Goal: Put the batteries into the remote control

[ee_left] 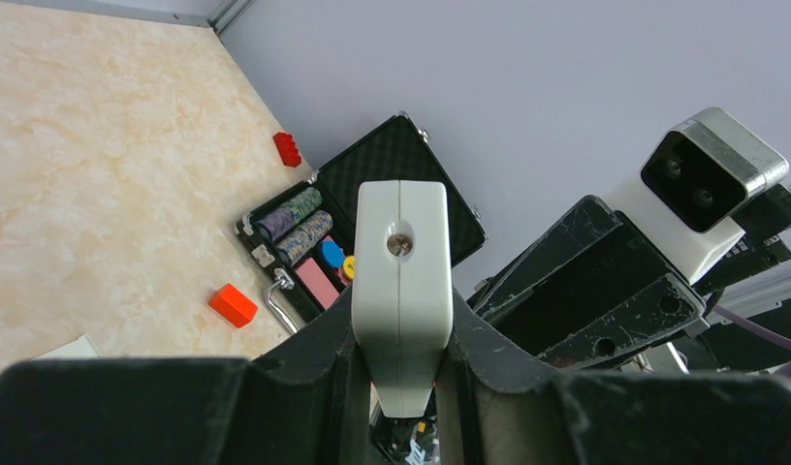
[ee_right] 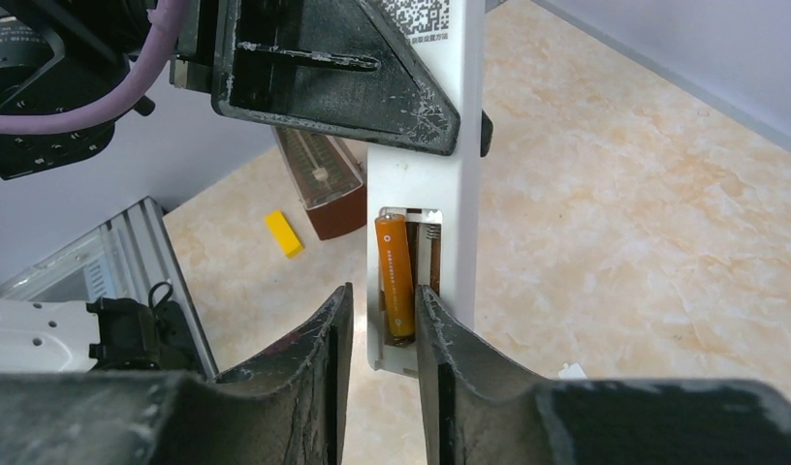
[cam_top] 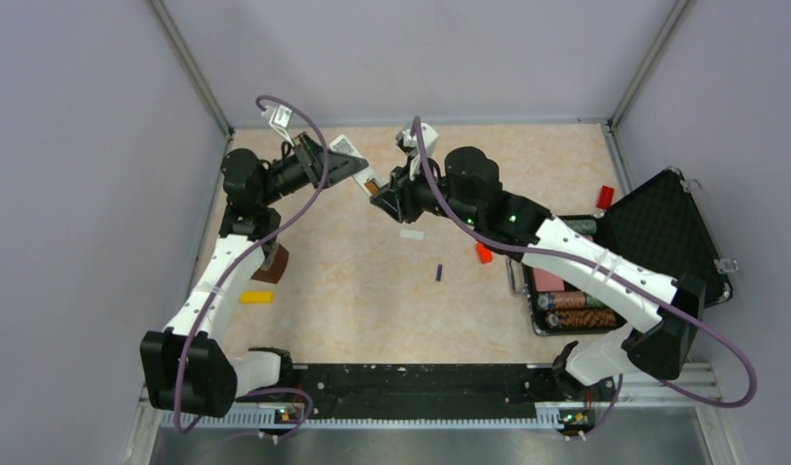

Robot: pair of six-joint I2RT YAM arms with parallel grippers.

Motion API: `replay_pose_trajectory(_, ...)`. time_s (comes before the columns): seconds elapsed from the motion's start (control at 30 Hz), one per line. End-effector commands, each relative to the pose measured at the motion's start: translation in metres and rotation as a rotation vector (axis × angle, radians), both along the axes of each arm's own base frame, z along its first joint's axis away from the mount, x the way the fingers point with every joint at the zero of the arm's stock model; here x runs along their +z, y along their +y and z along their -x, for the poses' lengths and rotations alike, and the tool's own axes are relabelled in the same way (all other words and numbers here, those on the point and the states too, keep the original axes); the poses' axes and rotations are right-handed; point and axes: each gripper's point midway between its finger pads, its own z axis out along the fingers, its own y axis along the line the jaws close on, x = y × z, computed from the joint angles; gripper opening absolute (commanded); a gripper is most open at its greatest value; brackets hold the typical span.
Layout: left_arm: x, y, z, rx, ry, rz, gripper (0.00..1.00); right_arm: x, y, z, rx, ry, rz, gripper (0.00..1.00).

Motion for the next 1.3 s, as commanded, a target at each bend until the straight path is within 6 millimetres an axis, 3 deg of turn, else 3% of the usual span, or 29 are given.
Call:
replay_pose_trajectory(0.0,0.019,0.0,0.005,-0.004,-0.088,0.023,0.0,0.015,-0.005,-0.005,-0.01,0.017,-0.033,0.33)
replay_pose_trajectory(0.3,0.021,0.0,-0.001,0.012,-0.1,0.013,0.0,0.03,-0.019,-0.001,0.024,0.107,-0.099,0.68)
replay_pose_trajectory(0.63,0.025,0.0,-0.005,0.017,-0.109,0.012,0.0,0.052,-0.035,-0.005,-0.037,0.165,-0.202,0.77)
replay_pose_trajectory(0.83,0.04,0.004,-0.006,0.059,-0.129,0.066,0.0,0.037,-0.062,-0.042,-0.259,0.355,-0.293,0.88)
replay_pose_trajectory(1.03,0.046,0.008,-0.01,0.099,-0.124,0.108,0.0,0.036,-0.046,-0.045,-0.209,0.508,-0.452,0.91)
replay_pose_trajectory(1.13,0.047,0.009,-0.014,0.112,-0.115,0.122,0.0,0.045,-0.03,-0.042,-0.103,0.573,-0.571,0.91)
replay_pose_trajectory(1.27,0.047,0.01,-0.019,0.124,-0.099,0.15,0.0,0.043,-0.017,-0.046,-0.061,0.643,-0.612,0.91)
